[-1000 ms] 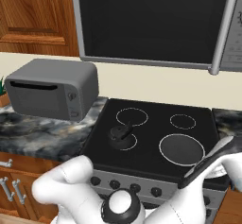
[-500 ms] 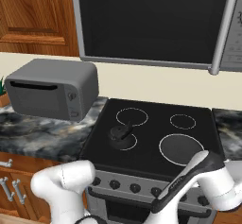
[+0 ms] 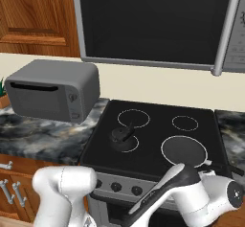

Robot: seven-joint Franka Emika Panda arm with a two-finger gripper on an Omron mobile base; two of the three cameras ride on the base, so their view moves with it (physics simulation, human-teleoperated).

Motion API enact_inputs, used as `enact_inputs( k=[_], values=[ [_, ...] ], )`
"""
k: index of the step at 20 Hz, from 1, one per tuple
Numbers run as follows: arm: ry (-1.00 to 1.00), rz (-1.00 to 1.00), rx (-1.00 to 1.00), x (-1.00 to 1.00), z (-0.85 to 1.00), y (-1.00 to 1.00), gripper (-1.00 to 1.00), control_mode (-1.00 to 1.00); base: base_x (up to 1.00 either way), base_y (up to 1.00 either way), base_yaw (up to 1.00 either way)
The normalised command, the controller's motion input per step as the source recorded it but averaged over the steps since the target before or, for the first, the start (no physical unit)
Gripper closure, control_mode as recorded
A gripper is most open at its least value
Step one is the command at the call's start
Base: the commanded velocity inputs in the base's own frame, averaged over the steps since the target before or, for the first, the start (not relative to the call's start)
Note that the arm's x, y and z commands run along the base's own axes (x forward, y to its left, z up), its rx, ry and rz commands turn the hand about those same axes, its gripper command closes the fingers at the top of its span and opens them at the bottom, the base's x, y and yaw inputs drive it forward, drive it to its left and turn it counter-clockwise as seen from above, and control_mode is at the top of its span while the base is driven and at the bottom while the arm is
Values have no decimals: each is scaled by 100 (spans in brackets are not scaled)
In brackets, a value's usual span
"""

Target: Pick the pan from the cabinet and place it on the stove. Then turn on the stove burner for the pan.

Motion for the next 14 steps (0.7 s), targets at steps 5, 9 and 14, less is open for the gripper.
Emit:
enact_inputs(
  k=[5,9,14],
  values=[
    [-9,0,4,-34,-8,15,-100,-100,0,0,0],
    [-14,0,7,-37,-17,26,-100,-100,0,0,0],
    [-13,0,6,-17,-15,39,-100,-100,0,0,0]
  ],
)
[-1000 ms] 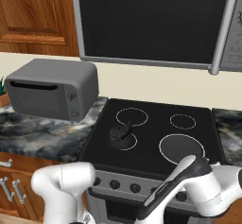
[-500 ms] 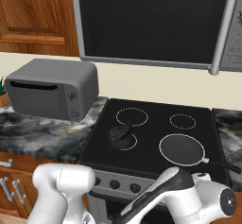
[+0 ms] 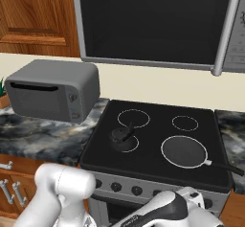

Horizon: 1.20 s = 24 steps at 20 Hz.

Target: Pick the pan from the cabinet and place it on the stove. Then turn on the stove burner for the pan.

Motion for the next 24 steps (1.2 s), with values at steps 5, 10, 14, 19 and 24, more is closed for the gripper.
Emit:
enact_inputs(
  k=[5,10,14,19,24],
  values=[
    [-12,-2,4,6,-14,36,-100,-100,0,0,0],
    [-14,-7,0,13,-21,22,-100,-100,0,0,0],
    [-16,-9,0,4,-23,14,-100,-100,0,0,0],
    [-11,-10,0,5,-29,7,-100,-100,0,0,0],
    [-8,-12,0,11,-33,1,-100,-100,0,0,0]
  ],
)
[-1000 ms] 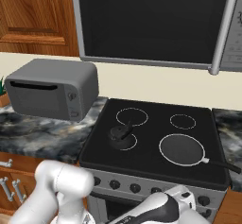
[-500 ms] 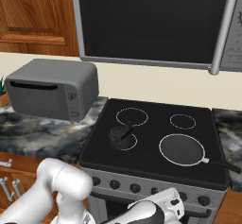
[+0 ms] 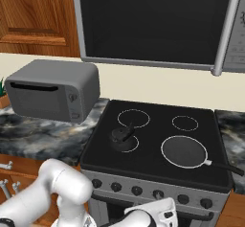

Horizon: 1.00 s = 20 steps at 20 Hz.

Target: Pick the pan from the cabinet and place it on the stove. Then turn on the stove burner for the pan.

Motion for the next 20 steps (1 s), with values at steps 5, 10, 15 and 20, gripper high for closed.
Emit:
enact_inputs(
  k=[5,10,15,20],
  values=[
    [-4,-11,0,16,-29,0,-100,-100,0,0,0],
    [-4,-8,0,17,-12,0,-100,-100,0,0,0],
    [-7,-5,0,7,-6,-4,-100,-100,0,0,0],
    [-9,-4,0,2,-14,-9,-100,-100,0,0,0]
  ],
)
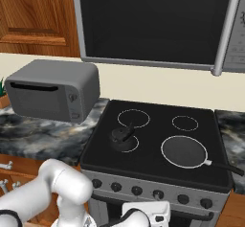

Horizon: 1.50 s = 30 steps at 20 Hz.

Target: Pick the pan from the cabinet and place it on the stove. Then turn on the stove burner for the pan.

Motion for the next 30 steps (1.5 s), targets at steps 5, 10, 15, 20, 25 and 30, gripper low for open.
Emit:
enact_inputs(
  k=[5,10,15,20,25,30],
  values=[
    [-4,-5,0,3,-8,-13,-100,-100,0,0,0],
    [-1,-6,0,8,-11,-11,-100,-100,0,0,0],
    [0,-4,0,17,-17,0,-100,-100,0,0,0],
    [0,-3,0,16,-14,-3,-100,-100,0,0,0],
    [0,-2,0,13,-16,-10,-100,-100,0,0,0],
    [0,-1,0,6,-20,-12,-100,-100,0,0,0]
  ],
)
